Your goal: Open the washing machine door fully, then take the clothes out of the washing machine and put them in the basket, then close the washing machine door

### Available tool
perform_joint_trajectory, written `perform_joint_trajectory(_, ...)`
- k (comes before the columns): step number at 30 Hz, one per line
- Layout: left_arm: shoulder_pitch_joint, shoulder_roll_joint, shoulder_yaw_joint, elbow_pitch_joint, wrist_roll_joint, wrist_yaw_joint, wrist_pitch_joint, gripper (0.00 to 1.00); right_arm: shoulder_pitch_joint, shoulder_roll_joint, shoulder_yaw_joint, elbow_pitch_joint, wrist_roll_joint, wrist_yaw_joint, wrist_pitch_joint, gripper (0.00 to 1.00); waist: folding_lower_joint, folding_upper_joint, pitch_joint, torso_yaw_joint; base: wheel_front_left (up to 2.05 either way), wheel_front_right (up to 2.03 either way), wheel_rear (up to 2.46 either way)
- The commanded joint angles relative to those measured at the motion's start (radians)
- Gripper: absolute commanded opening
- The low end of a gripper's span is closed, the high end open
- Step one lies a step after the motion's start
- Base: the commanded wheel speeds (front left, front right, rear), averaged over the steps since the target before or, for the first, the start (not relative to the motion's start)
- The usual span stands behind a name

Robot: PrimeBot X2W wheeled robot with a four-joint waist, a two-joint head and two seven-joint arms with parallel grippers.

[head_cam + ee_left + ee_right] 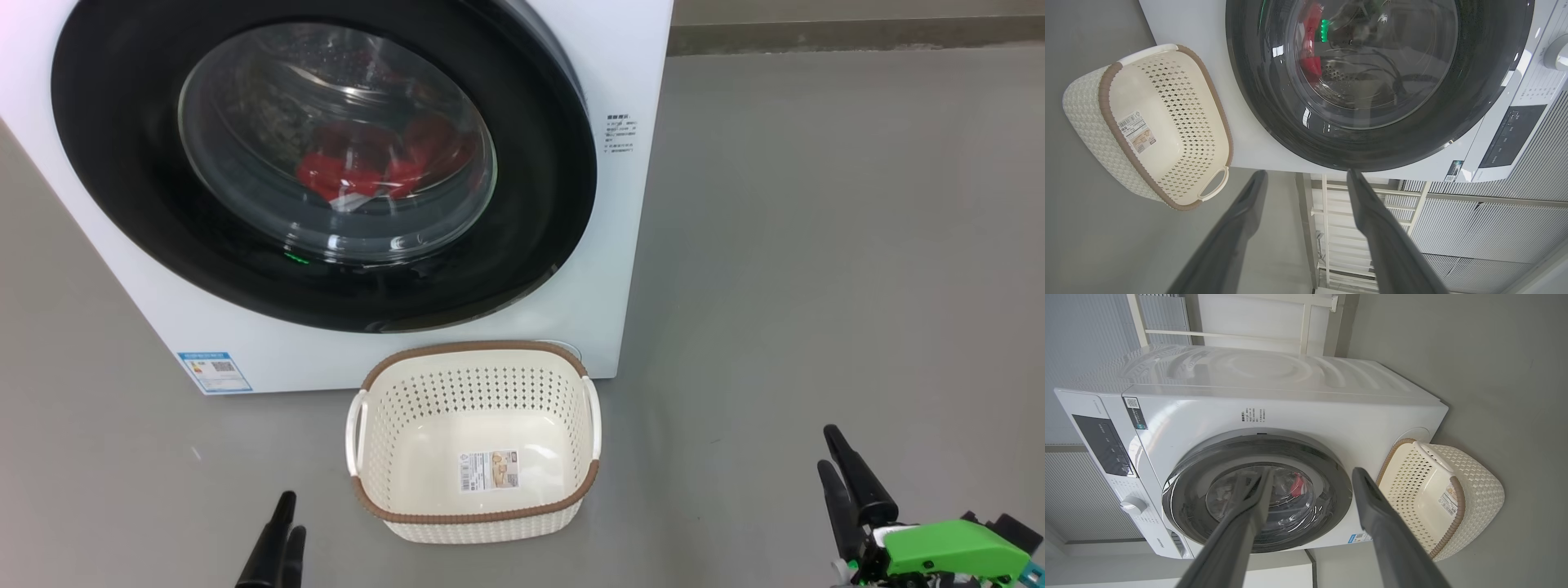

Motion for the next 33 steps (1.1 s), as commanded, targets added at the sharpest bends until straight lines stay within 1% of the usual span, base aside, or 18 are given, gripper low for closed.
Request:
perform_joint_trajectory(1, -0.048, 0.013, 0.001, -0.025, 0.006, -0.001, -0.007, 1.0, -0.051, -0.013, 0.009, -0.02, -0.006, 0.0, -0.008, 1.0, -0.0001, 0.0, 0.0, 0.0, 0.0, 0.0, 0.0)
perform_joint_trajectory(7, -0.066, 0.023, -0.018, -0.019, 0.046, -0.001, -0.029, 1.0, -0.074, -0.016, 0.037, -0.009, -0.036, 0.0, -0.028, 1.0, -0.0002, 0.0, 0.0, -0.001, 0.0, 0.0, 0.0)
perform_joint_trajectory(14, -0.086, 0.028, -0.031, -0.023, 0.139, 0.008, -0.051, 1.0, -0.101, -0.017, 0.05, 0.01, -0.108, 0.0, -0.048, 1.0, -0.0002, 0.0, 0.001, -0.002, 0.0, 0.0, 0.0)
perform_joint_trajectory(31, -0.113, 0.02, -0.043, -0.058, 0.394, 0.027, -0.101, 1.0, -0.151, -0.021, 0.079, 0.018, -0.376, 0.0, -0.098, 1.0, -0.0002, 0.0, 0.004, -0.002, 0.0, 0.0, 0.0)
perform_joint_trajectory(33, -0.12, 0.02, -0.046, -0.061, 0.442, 0.033, -0.11, 1.0, -0.159, -0.022, 0.086, 0.018, -0.429, 0.0, -0.107, 1.0, -0.0002, 0.0, 0.004, -0.002, 0.0, 0.0, 0.0)
